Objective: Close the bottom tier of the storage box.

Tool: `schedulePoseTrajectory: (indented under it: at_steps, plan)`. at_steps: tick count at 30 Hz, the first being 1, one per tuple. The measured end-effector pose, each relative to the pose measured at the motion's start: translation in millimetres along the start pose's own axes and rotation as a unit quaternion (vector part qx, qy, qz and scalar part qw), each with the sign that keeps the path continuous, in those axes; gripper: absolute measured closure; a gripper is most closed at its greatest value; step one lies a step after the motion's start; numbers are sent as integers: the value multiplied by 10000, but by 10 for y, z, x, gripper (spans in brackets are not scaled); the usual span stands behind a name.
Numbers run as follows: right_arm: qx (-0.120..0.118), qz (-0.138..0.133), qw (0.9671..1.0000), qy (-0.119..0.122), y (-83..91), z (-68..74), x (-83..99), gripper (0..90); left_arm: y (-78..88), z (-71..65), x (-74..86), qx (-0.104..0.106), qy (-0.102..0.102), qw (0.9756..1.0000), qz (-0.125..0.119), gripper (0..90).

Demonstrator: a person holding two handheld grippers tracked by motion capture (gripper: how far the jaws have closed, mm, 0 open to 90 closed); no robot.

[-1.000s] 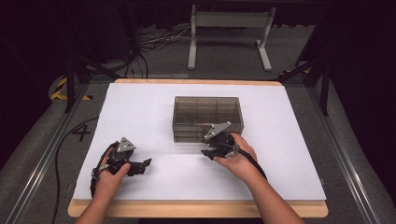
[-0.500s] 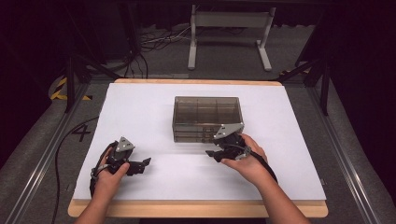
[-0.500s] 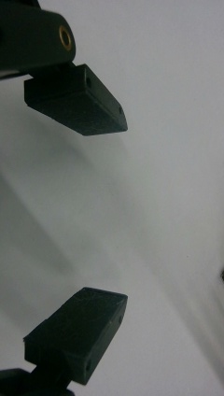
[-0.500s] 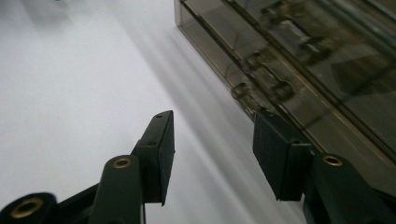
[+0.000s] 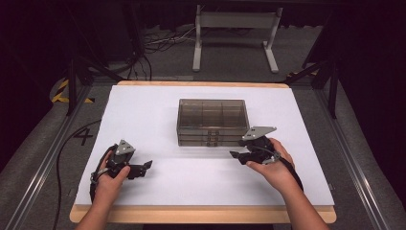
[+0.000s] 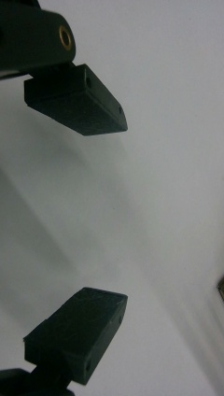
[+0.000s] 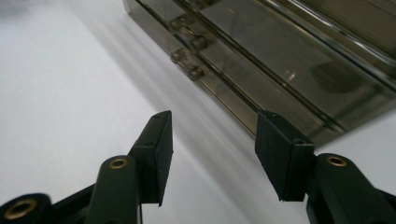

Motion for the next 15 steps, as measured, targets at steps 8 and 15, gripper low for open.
schedulePoseTrajectory:
  at_steps: [8,15]
  plan:
    - [230,-50,9994,-256,151,-244,193,466,12,60,12,-58,76,10000,-6,161]
    - [433,-131,9974,-560,265,-472,380,463,19,88,21,-59,131,9999,4,161]
Point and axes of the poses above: each handheld gripper's, and its own axes: y roughly backward along the jaws, x roughly out of its underside, z roughly to its left, the point moved 10 cm from there along -y, roughly forward along the jaws, and after that the axes turned 4 degrees about z, right-handed, at the moved point
